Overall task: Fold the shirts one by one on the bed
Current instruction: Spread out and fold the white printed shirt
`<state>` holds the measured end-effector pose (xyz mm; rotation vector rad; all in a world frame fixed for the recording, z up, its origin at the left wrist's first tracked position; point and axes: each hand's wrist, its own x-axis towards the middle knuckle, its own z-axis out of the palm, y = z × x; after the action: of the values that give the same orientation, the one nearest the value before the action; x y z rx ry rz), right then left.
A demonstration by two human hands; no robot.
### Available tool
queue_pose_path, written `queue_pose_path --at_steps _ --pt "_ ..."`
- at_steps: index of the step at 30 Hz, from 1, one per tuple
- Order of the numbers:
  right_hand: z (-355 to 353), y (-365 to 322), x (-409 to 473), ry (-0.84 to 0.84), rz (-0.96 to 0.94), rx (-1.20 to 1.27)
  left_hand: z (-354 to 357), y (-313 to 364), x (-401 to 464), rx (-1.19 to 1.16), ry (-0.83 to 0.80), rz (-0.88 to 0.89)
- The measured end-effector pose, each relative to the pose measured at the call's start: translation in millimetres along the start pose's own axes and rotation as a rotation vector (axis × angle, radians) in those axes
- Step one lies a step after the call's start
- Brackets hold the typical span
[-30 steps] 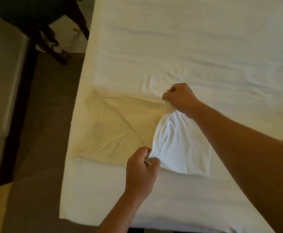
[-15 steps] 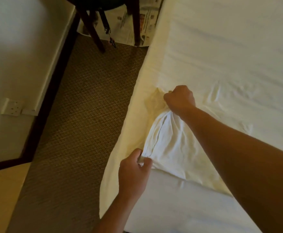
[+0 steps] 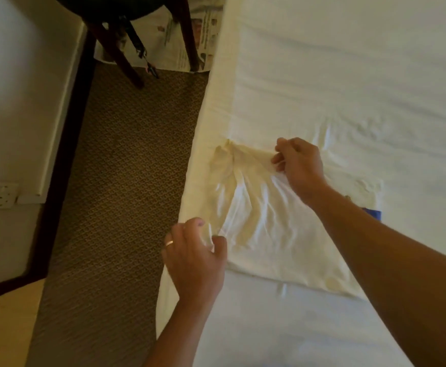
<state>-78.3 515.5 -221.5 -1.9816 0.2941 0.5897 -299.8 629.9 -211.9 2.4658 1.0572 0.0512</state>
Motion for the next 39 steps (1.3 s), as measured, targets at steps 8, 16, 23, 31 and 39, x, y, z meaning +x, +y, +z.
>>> queue_pose_path --at_steps 8,16,23,31,39 --pt "-15.5 25.4 -18.4 -0.109 -0.251 -0.591 24.9 48.4 47.4 0.048 -0.375 -0.099" --pt "30.3 -9.7 -10.6 -0.403 -0.510 -0.882 6.3 9.3 16.4 -0.300 -0.242 -0.201" --pt "39.9 1.0 -7.2 -0.387 -0.527 -0.864 -6.6 -13.7 12.4 -0.079 -0.643 -0.121" --pt "14.2 35.8 -36.6 -0.292 -0.691 -0.991 -16.5 -22.0 1.7 0.148 -0.454 -0.171" --pt "-51.6 106.8 -61.5 0.042 -0.540 -0.843 37.9 76.2 37.4 0.261 -0.114 0.600"
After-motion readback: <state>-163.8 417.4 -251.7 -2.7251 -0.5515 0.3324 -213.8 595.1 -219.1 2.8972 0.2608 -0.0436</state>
